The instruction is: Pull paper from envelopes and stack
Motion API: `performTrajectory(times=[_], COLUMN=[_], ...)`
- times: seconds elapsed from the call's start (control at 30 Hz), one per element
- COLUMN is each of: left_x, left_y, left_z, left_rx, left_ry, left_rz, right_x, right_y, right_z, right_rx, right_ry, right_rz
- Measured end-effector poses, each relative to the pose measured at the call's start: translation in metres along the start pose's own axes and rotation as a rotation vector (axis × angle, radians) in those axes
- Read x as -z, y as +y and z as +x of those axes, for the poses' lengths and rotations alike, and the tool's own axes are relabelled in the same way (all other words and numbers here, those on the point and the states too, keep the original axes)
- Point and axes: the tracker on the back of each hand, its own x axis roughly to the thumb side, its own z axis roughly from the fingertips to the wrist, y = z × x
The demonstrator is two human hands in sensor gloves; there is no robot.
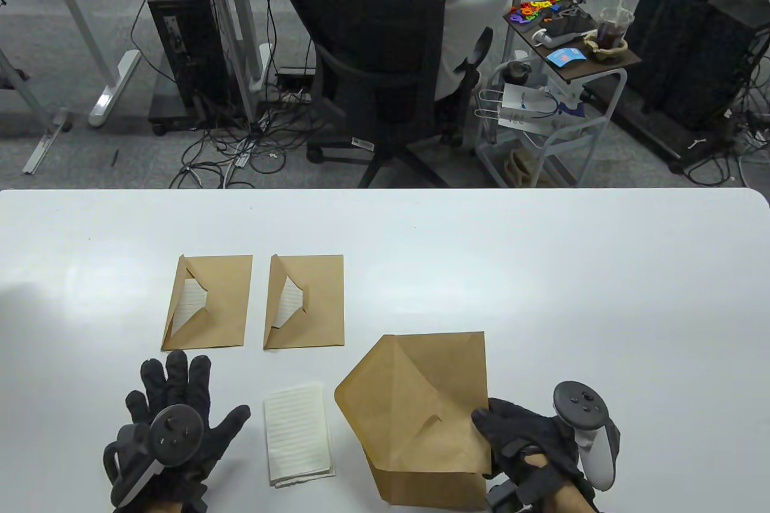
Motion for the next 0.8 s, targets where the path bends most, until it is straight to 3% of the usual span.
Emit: performTrajectory(times=[0.2, 0.47, 0.67, 0.8], left_x=[-0.001, 0.000, 0.000, -0.001], left_y=[0.000, 0.000, -0.002, -0.002], left_z=[-0.002, -0.005, -0.004, -0.004], left_rx=[-0.007, -0.023, -0.032, -0.042], left_ry=[0.002, 0.006, -0.002, -0.004], left_rz=[0.007, 0.000, -0.001, -0.003], right_x=[0.002, -0.001, 0.000, -0.004], right_y=[0.016, 0.034, 0.037, 0.027], right_z=[-0.006, -0.004, -0.005, -0.001], right_rx=[-0.222, -0.468, -0.567, -0.634], right_ry=[0.066, 0.034, 0.040, 0.057], right_rz=[-0.100, -0.235, -0.302, -0.416])
